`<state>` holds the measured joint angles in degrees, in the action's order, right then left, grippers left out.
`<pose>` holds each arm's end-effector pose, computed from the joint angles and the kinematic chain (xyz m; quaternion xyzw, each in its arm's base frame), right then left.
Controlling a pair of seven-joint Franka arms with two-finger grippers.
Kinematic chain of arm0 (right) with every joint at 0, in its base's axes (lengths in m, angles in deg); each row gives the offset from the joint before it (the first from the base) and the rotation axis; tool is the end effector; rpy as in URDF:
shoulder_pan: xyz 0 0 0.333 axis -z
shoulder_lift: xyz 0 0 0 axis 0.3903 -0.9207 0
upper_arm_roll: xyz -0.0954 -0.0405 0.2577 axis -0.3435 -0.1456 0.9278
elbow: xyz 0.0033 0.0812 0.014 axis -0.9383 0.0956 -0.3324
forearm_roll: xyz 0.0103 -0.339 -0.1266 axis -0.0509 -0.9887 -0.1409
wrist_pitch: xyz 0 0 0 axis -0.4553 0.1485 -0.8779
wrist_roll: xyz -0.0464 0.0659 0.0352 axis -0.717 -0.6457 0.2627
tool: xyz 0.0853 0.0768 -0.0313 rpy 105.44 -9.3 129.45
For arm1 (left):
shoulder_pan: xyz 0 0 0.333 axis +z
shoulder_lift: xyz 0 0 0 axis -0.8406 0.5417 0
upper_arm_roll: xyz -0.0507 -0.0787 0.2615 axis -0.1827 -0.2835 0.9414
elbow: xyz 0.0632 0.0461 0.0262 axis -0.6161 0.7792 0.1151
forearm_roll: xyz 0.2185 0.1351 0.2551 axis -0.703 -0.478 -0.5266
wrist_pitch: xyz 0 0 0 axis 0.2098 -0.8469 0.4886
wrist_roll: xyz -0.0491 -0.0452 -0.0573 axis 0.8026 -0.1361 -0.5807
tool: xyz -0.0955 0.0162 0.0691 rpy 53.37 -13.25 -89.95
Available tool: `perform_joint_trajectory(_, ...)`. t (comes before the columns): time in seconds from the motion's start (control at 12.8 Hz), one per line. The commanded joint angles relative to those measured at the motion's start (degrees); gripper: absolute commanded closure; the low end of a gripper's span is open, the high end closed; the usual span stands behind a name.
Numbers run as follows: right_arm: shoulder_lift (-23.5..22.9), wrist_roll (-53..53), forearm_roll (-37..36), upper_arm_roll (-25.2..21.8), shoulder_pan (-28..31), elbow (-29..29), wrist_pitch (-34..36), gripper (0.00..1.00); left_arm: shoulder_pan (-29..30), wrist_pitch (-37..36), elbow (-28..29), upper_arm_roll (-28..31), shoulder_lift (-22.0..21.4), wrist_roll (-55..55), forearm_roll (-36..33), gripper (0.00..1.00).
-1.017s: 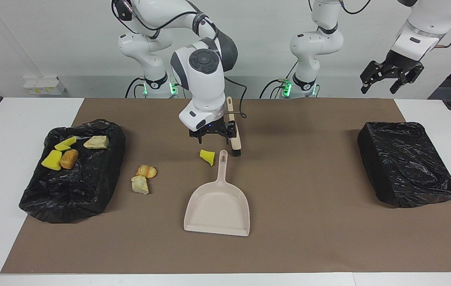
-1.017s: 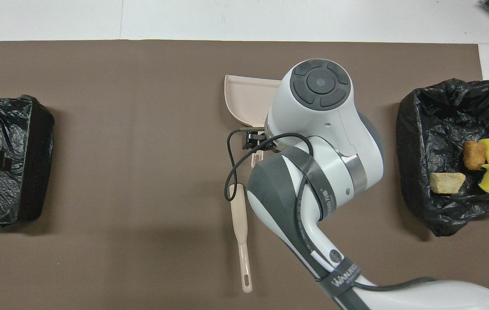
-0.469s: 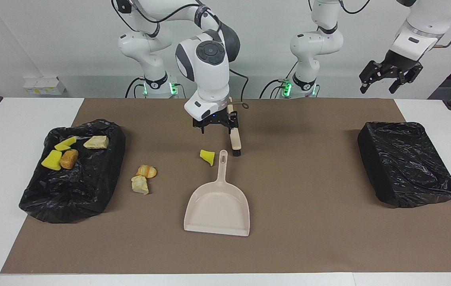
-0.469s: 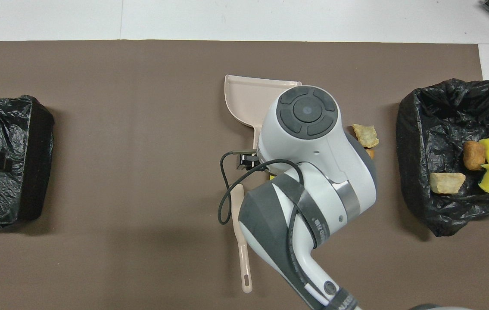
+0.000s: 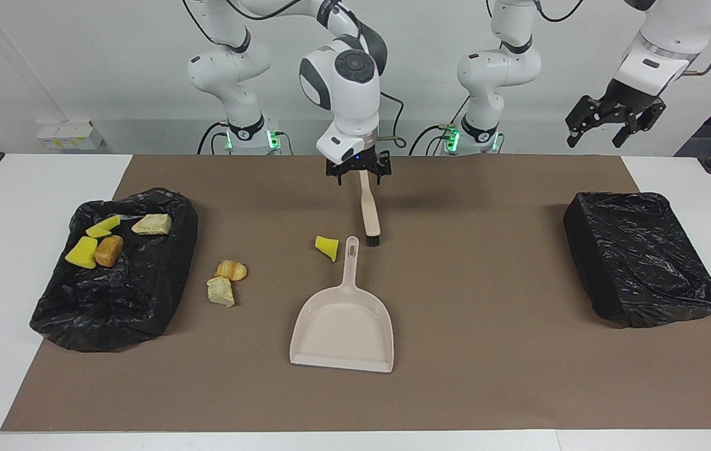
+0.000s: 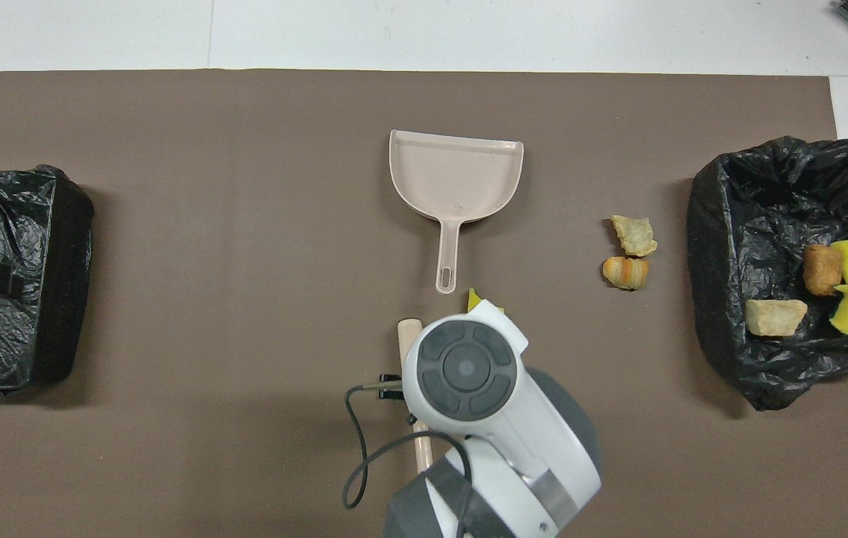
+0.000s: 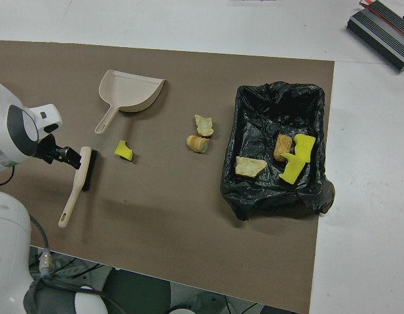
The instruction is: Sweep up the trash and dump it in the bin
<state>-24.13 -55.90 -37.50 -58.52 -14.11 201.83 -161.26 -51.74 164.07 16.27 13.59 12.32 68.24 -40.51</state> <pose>0.3874 0.3529 0.4025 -0.9980 0.0139 0.0615 0.0051 0.4785 -0.0162 0.6094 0.9997 -0.0199 -0.0026 0.0134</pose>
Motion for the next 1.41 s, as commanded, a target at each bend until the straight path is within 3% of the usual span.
perform_joint_trajectory(0.0, 6.42, -1.43, 1.16, 0.19, -1.06, 9.34, -2.57, 0.00, -0.19, 0.57, 2.23, 0.13, -1.92, -0.17, 0.55, 0.00)
perform_joint_trajectory(0.31, 5.39, 1.02, 5.38, 0.20, -3.69, 12.86, -7.12, 0.01, -0.10, 0.57, 2.32, 0.21, -2.01, -0.17, 0.55, 0.00)
perform_joint_trajectory(0.47, 3.20, 3.83, 5.90, 0.20, -3.79, 13.23, -9.60, 0.13, -0.19, 0.30, 2.41, 0.21, -2.01, -0.08, 0.55, 0.00)
perform_joint_trajectory(0.78, -1.03, 5.24, 5.99, 0.29, -5.19, 12.79, -13.91, 0.25, -0.02, 0.65, 2.41, 0.30, -2.01, -0.69, 0.55, 0.00)
perform_joint_trajectory(1.1, -1.82, 5.95, 6.08, 0.29, -6.42, 13.14, -12.78, 0.29, -0.02, 0.57, 2.41, 0.39, -2.01, -0.08, 0.55, 0.00)
perform_joint_trajectory(1.25, -1.82, 5.95, 5.99, 0.29, -6.42, 13.14, -12.51, 0.54, -0.10, 0.65, 2.41, 0.30, -2.01, 0.10, 0.55, 0.00)
perform_joint_trajectory(1.33, -1.91, 5.95, 5.99, 0.29, -6.42, 13.14, -12.51, 0.77, -0.10, 0.83, 2.41, 0.30, -2.01, 0.10, 0.55, 0.00)
